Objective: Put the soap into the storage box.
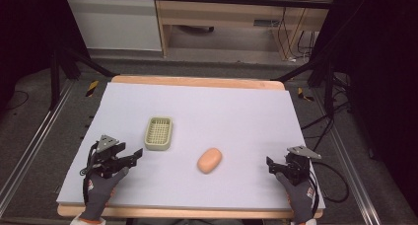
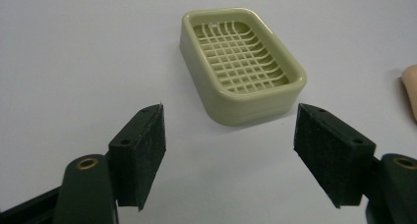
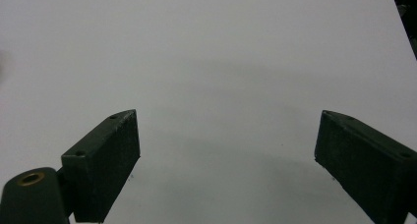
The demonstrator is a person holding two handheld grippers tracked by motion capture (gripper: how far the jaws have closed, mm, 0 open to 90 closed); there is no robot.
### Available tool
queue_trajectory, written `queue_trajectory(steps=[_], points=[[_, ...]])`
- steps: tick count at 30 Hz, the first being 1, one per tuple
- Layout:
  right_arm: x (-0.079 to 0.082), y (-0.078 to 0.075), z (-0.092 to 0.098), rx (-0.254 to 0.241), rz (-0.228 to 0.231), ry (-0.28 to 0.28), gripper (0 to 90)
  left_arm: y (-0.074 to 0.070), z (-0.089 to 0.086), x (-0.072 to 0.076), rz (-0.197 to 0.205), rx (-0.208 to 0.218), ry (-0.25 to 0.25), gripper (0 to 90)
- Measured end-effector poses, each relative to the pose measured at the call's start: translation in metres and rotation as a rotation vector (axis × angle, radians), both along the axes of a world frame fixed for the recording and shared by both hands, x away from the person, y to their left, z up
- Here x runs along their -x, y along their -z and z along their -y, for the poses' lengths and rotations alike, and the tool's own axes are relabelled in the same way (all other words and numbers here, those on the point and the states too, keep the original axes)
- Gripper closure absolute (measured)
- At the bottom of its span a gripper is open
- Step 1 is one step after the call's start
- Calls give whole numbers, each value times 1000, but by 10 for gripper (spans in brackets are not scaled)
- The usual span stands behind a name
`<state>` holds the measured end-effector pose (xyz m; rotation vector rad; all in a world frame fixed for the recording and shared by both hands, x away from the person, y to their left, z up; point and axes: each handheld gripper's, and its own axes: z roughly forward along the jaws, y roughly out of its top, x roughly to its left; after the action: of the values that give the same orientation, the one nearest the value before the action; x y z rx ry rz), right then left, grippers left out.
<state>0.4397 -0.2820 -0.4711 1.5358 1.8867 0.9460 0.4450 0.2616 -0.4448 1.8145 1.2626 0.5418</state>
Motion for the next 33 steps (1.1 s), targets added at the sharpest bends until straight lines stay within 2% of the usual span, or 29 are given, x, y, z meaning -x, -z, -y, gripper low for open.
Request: queue_trajectory(steps=[17,33], points=[[0,-2,0,-8,8,6,91,-13,15,1,17,17,65,276],[0,-2,-2,8,6,13,87,-31,40,-5,35,21,127,281]])
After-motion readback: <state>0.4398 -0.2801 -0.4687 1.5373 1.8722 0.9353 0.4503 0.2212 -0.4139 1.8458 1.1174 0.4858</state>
